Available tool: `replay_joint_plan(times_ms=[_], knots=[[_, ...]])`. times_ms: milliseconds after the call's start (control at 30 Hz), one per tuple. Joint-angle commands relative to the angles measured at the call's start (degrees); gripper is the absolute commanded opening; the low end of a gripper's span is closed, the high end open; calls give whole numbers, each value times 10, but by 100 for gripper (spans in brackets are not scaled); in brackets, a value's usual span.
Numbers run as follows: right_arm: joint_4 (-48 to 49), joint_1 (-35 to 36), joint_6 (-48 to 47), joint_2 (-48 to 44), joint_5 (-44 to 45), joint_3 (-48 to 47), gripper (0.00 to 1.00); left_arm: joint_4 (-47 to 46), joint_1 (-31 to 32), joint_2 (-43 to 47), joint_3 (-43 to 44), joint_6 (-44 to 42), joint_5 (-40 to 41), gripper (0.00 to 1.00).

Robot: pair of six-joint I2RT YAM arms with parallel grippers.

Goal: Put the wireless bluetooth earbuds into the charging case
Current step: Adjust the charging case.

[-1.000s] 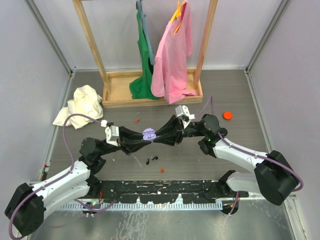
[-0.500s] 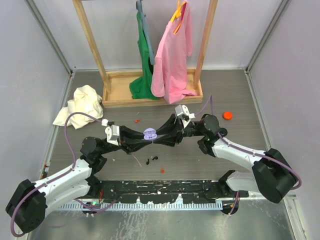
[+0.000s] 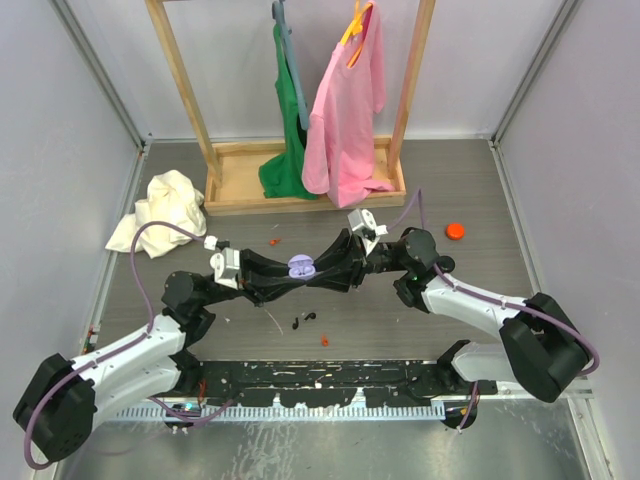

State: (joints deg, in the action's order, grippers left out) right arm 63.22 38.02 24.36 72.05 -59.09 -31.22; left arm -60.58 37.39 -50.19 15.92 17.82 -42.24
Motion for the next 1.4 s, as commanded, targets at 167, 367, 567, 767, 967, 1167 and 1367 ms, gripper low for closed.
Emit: replay_joint_plan(times_ms=[167,367,567,767,967,1167,1367], knots=[[46,0,3,-13,-7,-21,40,16,2,15,23,-15,-19,0],[15,0,-12,-31,-5,-23,42,92,2,59,26,-55,-1,0],[24,1,4,-17,-6,-29,42,91,2,60,28,-53,-1,0],[56,3,28,2,-4,-29,42,49,4,37,31,-35,-2,0],[58,5,28,13,-3,-26,41,20,9,21,33,-22,1,0],[58,5,28,17,-5,-27,39,14,10,19,30,-21,12,0],[57,5,28,20,-7,-21,43,11,10,23,25,-22,25,0]])
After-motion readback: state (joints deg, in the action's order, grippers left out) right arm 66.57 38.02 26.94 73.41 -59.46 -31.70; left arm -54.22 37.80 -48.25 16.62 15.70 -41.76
